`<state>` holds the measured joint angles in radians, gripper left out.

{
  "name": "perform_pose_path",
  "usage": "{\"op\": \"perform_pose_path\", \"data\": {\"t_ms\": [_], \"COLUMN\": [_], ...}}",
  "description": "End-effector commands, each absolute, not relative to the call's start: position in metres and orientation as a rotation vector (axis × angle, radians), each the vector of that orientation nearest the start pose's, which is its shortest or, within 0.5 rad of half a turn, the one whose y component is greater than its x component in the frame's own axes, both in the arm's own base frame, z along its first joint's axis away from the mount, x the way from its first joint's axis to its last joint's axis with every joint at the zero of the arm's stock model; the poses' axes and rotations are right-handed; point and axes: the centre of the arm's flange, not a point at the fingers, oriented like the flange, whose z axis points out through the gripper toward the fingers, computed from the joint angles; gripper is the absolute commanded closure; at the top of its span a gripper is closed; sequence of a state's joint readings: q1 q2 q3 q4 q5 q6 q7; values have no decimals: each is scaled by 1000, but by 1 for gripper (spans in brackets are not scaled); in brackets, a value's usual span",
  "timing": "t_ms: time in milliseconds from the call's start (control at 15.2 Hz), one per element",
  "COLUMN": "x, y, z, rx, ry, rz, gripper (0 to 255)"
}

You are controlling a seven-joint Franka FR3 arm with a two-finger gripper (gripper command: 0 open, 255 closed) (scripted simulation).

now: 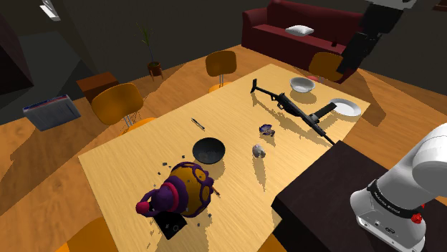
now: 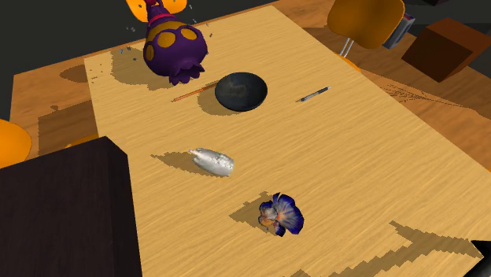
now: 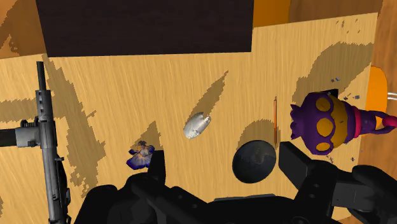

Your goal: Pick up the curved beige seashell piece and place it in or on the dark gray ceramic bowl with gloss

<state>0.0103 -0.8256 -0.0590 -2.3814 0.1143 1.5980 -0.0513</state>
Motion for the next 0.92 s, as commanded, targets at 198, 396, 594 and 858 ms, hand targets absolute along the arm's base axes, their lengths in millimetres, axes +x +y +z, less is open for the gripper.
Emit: {"op": "perform_pose_path", "data": {"t_ms": [198, 396, 594, 858], "x": [318, 336, 354, 377], "y": [0, 7, 14, 23], "z": [559, 524, 488, 440], "rx": [-2983, -2980, -2976, -2969], "ry": [22, 73, 124, 192], "rz": [-49, -26, -4, 26], "gripper": [0, 0, 0, 0]}}
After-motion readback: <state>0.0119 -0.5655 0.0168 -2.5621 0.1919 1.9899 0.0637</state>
